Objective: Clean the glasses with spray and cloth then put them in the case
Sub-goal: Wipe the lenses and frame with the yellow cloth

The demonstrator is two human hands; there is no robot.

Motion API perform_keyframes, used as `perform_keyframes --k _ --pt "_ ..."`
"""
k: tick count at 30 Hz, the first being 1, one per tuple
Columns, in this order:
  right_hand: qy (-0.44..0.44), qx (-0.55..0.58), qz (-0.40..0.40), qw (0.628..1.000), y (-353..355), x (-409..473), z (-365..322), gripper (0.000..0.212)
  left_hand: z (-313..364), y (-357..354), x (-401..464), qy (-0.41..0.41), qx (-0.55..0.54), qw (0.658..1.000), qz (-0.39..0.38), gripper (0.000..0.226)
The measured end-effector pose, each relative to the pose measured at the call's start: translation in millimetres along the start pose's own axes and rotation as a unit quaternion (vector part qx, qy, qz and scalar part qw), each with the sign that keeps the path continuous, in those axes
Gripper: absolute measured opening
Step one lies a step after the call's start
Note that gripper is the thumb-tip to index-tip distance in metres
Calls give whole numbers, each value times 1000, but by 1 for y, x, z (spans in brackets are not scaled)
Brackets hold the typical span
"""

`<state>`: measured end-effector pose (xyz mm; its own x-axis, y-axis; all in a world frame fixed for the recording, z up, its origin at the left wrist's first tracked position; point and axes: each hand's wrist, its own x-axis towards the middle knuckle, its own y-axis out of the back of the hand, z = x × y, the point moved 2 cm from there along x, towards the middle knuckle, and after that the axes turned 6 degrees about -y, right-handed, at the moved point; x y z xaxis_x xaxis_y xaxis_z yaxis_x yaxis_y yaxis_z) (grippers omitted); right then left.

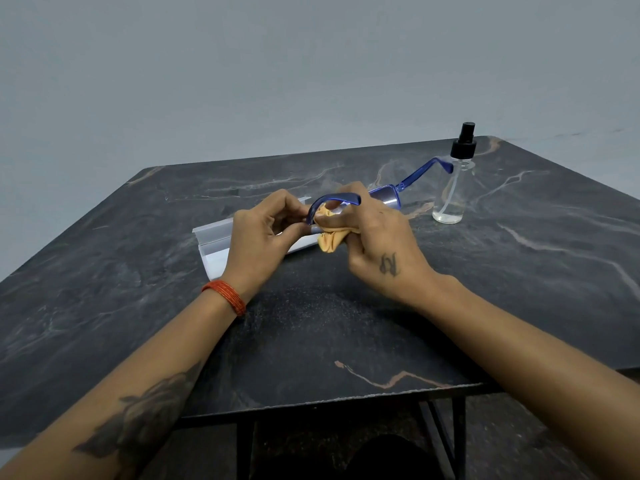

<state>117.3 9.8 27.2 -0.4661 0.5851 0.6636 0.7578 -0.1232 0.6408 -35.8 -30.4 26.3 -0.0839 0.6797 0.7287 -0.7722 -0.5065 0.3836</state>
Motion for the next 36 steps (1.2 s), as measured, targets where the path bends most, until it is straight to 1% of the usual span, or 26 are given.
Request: perform_keyframes --k 3,6,8,12,14,17,19,22,24,28,30,32,34,36 --pt "-5 34 9 999 2 1 1 41 -2 0 1 -3 4 1000 -1 26" --pt "-10 47 15 999 3 1 1 33 -3 -1 0 -4 3 1000 -5 18" --pt "-16 55 24 998 3 0 3 27 -3 -1 0 -6 0 1000 -6 17" --pt "-21 8 54 998 6 0 2 32 -1 -1 1 -14 -11 1000 -7 31" --pt "-10 -20 67 998 7 -1 0 34 -1 -1 1 -16 -10 1000 -9 31" --pt "8 -64 114 991 11 -1 -1 30 -2 -1 1 -15 -20 1000 -7 24" --pt "7 -67 127 990 13 -1 0 29 -2 -1 2 -15 -22 1000 -9 25" --pt "-22 -17 171 985 18 -1 0 27 -3 0 2 -14 -27 999 -10 31" --pt "-47 9 199 979 20 0 -1 23 -5 0 2 -12 -33 999 -14 30" --pt "-59 62 215 973 21 3 -1 20 -5 1 2 -16 -30 999 -14 30" --pt "-64 67 215 972 20 4 2 20 -4 1 2 -19 -27 999 -12 32" --pt "-87 86 208 970 20 4 7 20 -4 1 2 -22 -23 999 -12 29" --pt "-123 123 186 967 20 4 9 22 -3 1 2 -25 -20 999 -12 26" --pt "-155 151 149 965 20 4 9 23 -2 1 2 -26 -18 999 -10 27"
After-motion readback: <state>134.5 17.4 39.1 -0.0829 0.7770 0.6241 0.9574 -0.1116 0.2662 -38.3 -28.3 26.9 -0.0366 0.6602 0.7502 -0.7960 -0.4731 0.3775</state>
